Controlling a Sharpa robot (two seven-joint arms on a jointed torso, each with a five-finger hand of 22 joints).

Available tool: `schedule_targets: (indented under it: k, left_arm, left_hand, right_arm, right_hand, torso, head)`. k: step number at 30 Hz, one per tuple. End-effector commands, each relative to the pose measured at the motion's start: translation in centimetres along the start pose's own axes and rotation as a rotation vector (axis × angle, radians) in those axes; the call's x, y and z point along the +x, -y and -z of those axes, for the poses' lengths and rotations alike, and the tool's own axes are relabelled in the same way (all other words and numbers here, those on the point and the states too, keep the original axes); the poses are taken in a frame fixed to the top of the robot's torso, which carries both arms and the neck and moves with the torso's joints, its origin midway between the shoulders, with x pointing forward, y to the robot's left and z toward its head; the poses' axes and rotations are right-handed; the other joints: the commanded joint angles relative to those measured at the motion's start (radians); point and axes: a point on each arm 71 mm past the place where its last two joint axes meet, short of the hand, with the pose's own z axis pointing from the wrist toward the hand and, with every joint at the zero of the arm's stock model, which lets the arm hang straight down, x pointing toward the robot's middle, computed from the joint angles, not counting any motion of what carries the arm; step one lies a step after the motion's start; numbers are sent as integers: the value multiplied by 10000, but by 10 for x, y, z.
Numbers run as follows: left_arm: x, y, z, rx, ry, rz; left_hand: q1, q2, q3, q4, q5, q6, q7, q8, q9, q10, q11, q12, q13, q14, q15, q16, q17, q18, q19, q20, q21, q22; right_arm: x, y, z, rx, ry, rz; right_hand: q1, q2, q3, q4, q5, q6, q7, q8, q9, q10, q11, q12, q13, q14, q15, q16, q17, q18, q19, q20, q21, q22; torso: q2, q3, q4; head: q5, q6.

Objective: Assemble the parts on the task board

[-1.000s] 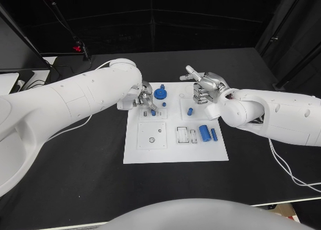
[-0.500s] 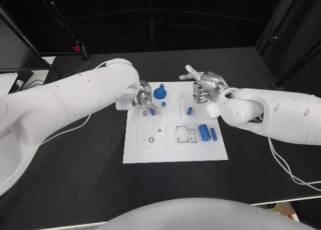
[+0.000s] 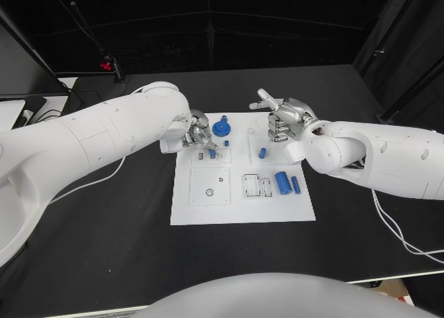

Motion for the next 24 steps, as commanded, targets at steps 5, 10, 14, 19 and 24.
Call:
schedule_targets:
  k: [5, 10, 14, 19, 24]
  left_arm:
    - [-2, -4, 3, 76, 393, 549]
    - [-1, -8, 5, -38, 638, 719]
    - [1, -12, 7, -181, 832, 833]
    - [5, -14, 11, -270, 1186, 971]
    - [8, -13, 14, -259, 1458, 970]
  left_hand:
    - [103, 1, 726, -662, 71, 31, -19, 81, 136, 1029, 58, 35, 2603, 1045, 24, 8, 2634, -65, 1044, 0, 32, 2633]
    - [90, -26, 738, -658, 80, 43, -19, 97, 147, 1029, 60, 35, 2603, 1045, 25, 8, 2634, -65, 1044, 1, 32, 2633]
    - [86, -43, 746, -659, 89, 47, -20, 105, 153, 1029, 60, 35, 2603, 1045, 26, 8, 2634, -65, 1044, 2, 32, 2633]
    - [54, -45, 776, -625, 111, 50, -17, 120, 167, 1029, 63, 35, 2603, 1045, 28, 8, 2634, -65, 1044, 4, 32, 2633]
    - [-93, -5, 939, -449, 167, 54, -17, 158, 204, 1029, 65, 35, 2603, 1045, 34, 8, 2634, -65, 1044, 12, 32, 2633]
  right_arm:
    - [-1, -1, 0, -95, 33, 5]
    - [-2, -1, 0, -97, 52, 10]
    - [-3, -1, 0, -96, 64, 14]
    - [-4, -1, 0, -100, 61, 13]
    - [-4, -1, 0, -97, 70, 14]
  right_hand:
    - [14, 100, 37, 17, 51, -59, 577, 68, -11, 1058, 12, 25, 2632, 1038, -25, 25, 2635, -18, 879, -60, -58, 2555]
    - [19, 109, 41, 17, 55, -64, 577, 73, -12, 1058, 13, 25, 2632, 1038, -25, 25, 2635, -16, 872, -59, -63, 2552]
    - [19, 109, 41, 17, 55, -64, 577, 73, -12, 1058, 13, 25, 2632, 1038, -25, 25, 2635, -16, 872, -59, -63, 2552]
    - [19, 110, 41, 17, 55, -64, 577, 73, -12, 1058, 13, 25, 2632, 1038, -25, 25, 2635, -16, 871, -59, -64, 2552]
    - [19, 113, 41, 18, 55, -66, 578, 74, -12, 1058, 13, 25, 2632, 1038, -24, 25, 2635, -15, 869, -59, -65, 2551]
  torso:
    - [0, -2, 2]
    - [-1, 3, 8]
    - [-8, 12, 25]
    - [-1, 5, 18]
    - [2, -1, 1]
  head:
    - [33, -11]
    - [54, -15]
    - [76, -31]
    - [108, -33]
    - [143, -40]
